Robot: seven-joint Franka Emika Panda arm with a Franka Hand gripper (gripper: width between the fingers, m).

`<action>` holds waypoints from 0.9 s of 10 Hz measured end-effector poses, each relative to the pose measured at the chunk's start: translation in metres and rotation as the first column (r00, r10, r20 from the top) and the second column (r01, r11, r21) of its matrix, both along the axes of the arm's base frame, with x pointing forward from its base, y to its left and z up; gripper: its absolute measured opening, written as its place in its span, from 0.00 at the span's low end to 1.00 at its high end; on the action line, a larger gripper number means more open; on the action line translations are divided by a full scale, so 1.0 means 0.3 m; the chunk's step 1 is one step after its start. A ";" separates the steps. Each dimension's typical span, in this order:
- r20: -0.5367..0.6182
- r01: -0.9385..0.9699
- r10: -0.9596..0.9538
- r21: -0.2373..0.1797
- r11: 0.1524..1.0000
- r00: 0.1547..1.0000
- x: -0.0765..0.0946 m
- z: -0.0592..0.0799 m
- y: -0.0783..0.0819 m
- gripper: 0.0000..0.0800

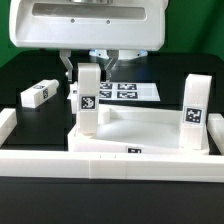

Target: Assemble desk

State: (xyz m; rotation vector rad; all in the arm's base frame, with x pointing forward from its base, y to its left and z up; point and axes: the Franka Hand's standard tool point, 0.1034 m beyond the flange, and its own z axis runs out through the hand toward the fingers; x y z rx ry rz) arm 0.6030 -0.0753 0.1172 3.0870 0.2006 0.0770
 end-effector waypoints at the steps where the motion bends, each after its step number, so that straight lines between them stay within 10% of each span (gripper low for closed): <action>1: 0.001 0.020 -0.020 0.002 1.000 1.000 0.000 0.000 0.001 0.36; 9: -0.006 0.616 -0.620 0.114 0.779 0.785 0.002 -0.005 0.018 0.36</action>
Offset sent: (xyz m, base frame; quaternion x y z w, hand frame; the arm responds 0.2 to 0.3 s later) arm 0.0000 0.0000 0.0000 0.0000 0.0000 0.1938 0.9810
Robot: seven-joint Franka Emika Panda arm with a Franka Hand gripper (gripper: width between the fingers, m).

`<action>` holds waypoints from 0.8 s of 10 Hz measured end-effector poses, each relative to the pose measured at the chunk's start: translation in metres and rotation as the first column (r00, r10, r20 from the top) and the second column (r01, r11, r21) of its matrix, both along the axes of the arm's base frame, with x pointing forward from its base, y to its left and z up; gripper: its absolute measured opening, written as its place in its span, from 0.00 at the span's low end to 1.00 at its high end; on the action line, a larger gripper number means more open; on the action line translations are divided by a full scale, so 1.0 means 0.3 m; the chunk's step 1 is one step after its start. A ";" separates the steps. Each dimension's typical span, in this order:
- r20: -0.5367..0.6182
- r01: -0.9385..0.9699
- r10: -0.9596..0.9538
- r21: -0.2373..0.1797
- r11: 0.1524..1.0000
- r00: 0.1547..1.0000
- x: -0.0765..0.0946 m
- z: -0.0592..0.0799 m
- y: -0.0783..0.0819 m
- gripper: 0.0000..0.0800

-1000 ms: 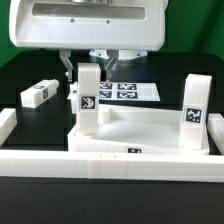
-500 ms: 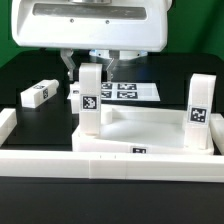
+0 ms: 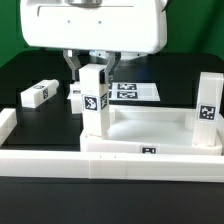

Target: Assemble desk

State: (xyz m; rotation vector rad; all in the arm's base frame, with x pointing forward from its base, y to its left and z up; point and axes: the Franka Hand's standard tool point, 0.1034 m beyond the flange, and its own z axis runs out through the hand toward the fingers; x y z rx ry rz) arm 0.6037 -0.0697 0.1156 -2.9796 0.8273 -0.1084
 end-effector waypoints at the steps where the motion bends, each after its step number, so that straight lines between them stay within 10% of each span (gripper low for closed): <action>1: -0.002 0.104 -0.104 0.011 0.995 0.995 0.002 0.000 0.003 0.36; 8: -0.038 0.633 -0.632 0.042 0.773 0.774 0.006 -0.004 0.050 0.36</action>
Offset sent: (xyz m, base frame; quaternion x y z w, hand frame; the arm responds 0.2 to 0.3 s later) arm -0.0055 0.0120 -0.0149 -0.0698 -0.0128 0.2912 0.9540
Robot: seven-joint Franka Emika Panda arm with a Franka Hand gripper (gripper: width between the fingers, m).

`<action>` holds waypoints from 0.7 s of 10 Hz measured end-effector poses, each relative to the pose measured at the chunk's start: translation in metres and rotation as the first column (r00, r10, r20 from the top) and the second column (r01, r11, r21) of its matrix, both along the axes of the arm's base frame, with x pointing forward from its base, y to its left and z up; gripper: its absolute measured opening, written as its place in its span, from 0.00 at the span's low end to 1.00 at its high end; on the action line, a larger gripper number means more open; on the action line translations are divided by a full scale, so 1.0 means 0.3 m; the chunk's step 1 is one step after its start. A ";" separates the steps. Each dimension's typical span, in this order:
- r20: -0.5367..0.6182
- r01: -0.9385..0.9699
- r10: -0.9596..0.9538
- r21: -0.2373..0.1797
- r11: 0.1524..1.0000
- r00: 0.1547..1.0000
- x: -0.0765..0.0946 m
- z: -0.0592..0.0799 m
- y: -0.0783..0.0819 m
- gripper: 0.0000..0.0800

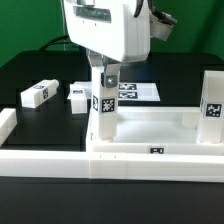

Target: Assemble desk

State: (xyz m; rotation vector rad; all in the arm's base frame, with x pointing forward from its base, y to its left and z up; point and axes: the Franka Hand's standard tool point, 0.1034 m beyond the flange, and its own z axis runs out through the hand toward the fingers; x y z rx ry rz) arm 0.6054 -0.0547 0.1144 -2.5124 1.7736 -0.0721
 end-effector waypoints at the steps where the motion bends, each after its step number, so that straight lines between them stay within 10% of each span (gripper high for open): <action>1: 0.001 0.018 -0.018 0.002 1.000 1.000 0.000 0.000 0.000 0.36; 2: 0.001 -0.002 0.002 0.001 1.000 1.000 0.000 0.000 0.001 0.36; 4: 0.002 -0.097 0.097 -0.005 0.995 0.995 0.002 0.002 0.003 0.71; 7: 0.001 -0.402 0.402 -0.034 0.915 0.915 0.003 -0.001 0.043 0.80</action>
Offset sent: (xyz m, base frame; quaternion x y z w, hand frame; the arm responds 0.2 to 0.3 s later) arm 0.0006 0.0037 0.0051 -0.0050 -0.0221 -0.0860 0.9960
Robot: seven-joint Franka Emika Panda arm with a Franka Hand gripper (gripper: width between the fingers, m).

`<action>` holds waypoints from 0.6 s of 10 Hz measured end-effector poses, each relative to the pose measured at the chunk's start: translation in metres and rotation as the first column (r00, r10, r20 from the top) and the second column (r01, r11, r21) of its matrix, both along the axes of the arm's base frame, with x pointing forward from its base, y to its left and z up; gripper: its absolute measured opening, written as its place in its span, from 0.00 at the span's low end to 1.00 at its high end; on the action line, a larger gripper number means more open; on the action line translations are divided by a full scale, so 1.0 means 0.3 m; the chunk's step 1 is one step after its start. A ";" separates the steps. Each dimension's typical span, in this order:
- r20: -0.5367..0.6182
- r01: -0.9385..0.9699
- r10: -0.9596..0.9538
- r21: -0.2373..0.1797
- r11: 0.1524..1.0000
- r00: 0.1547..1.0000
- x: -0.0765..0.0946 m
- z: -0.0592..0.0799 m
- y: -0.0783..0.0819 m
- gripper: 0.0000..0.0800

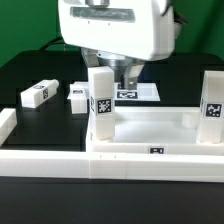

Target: Assemble desk

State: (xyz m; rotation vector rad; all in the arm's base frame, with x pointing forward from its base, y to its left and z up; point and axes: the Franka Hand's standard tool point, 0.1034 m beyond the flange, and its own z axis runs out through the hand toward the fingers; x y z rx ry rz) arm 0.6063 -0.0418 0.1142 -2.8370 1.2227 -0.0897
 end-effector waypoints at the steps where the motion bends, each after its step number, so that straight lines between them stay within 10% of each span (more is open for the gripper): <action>1: 0.003 -0.085 0.085 -0.004 0.996 0.996 0.000 0.000 -0.001 0.81; 6: 0.004 -0.436 0.436 -0.033 0.899 0.900 0.000 0.000 -0.003 0.81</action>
Offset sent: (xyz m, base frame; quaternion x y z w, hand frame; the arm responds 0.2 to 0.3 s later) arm 0.0000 0.0000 0.0000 0.0000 0.0000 -0.1938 0.9810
